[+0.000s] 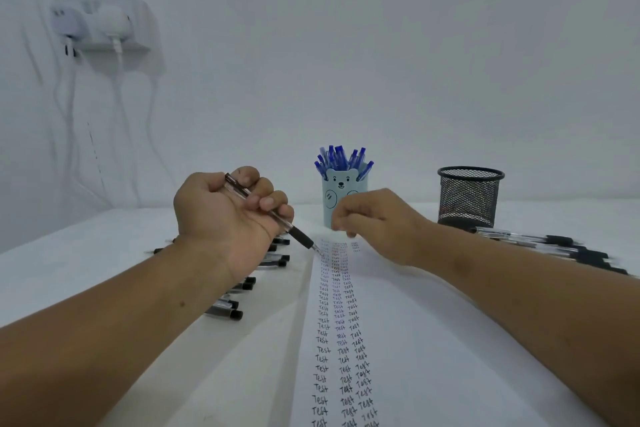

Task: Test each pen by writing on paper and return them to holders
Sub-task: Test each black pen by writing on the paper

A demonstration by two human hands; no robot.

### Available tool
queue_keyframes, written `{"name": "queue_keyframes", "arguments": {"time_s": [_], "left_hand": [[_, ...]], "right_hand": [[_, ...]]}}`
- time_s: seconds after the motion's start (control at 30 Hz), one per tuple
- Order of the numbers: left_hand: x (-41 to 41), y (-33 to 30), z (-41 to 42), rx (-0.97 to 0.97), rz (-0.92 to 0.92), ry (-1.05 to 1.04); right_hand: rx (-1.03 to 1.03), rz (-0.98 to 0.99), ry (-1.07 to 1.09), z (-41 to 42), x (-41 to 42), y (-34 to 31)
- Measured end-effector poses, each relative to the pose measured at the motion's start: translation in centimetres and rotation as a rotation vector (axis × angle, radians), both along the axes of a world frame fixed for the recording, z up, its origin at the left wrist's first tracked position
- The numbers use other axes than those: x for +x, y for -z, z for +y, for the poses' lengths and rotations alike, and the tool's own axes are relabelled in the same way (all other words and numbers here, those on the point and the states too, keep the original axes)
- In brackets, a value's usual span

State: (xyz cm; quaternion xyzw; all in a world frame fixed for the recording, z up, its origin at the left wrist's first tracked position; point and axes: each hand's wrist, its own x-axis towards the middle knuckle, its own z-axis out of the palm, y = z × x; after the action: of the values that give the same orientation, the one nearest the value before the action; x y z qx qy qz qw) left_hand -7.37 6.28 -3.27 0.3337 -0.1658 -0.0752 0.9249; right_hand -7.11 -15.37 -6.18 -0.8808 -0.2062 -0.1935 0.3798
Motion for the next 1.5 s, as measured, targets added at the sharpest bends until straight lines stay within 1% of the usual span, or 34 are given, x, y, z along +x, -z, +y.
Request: {"name": "queue_keyframes", "arguments": {"time_s": [0.07, 0.13, 0.2, 0.23, 0.3, 0.33, 0.37, 0.4, 0.47, 0.5, 0.53, 0.6, 0.7, 0.83, 0.9, 1.27, 1.4, 1.5], "left_hand": [[0.1, 0.2, -0.2, -0.005, 0.027, -0.006], [0.1, 0.2, -0.3, 0.008, 0.02, -0.011], [0.1, 0.1, -0.4, 0.076, -0.027, -0.023], [0.2, 0.1, -0.5, 0.144, -0.065, -0.045], [0.9, 0.2, -0.6, 0.334, -0.135, -0.116], [1.2, 0.4, -0.7, 0.486, -0.182, -0.17], [1.6, 0.8, -0.6, 0.684, -0.257, -0.235], [1.7, 1.0, -0.4, 0.901, -0.35, -0.282], [1.8, 1.6, 0.5, 1.33, -0.615, -0.293], [1.9, 1.8, 1.0, 1.502, -0.757, -0.27], [1.9, 2.0, 1.4, 1.628, -0.859, -0.244], [1.4, 2.1, 1.6, 1.754, -0.917, -0.176], [1.6, 2.3, 1.4, 1.862, -0.982, -0.148], [2.0, 2.4, 1.5, 1.857, -1.007, -0.166], [2.2, 2.5, 1.4, 1.858, -1.018, -0.161], [2.7, 2.8, 1.6, 1.811, -1.019, -0.121], [2.7, 2.8, 1.5, 1.806, -1.022, -0.113], [2.7, 2.8, 1.5, 1.8, -1.025, -0.123]], "right_hand": [[-0.148, -0.266, -0.024, 0.8, -0.2, -0.3], [-0.337, -0.438, -0.017, 2.0, -0.3, -0.3], [-0.452, -0.522, 0.015, 2.7, 0.1, -0.3], [-0.477, -0.533, 0.044, 2.7, 0.3, -0.3], [-0.466, -0.491, 0.134, 1.9, 0.8, -0.2], [-0.427, -0.444, 0.192, 1.3, 0.8, -0.2], [-0.348, -0.38, 0.248, 0.5, 0.8, 0.1], [-0.205, -0.282, 0.283, -0.2, 0.7, 0.3], [0.228, 0.009, 0.253, -0.9, 0.4, 0.6], [0.41, 0.161, 0.229, -1.0, 0.4, 0.6], [0.502, 0.268, 0.222, -1.0, 0.5, 0.5], [0.507, 0.337, 0.222, -0.8, 0.8, 0.4], [0.482, 0.307, 0.174, -0.3, 0.8, 0.5], [0.321, 0.256, 0.26, -0.2, 1.1, 0.8], [0.287, 0.26, 0.276, -0.2, 1.2, 0.9], [0.178, 0.237, 0.279, 0.0, 1.2, 1.0], [0.217, 0.273, 0.265, -0.3, 1.3, 1.1], [0.222, 0.251, 0.266, -0.3, 1.4, 1.1]]}}
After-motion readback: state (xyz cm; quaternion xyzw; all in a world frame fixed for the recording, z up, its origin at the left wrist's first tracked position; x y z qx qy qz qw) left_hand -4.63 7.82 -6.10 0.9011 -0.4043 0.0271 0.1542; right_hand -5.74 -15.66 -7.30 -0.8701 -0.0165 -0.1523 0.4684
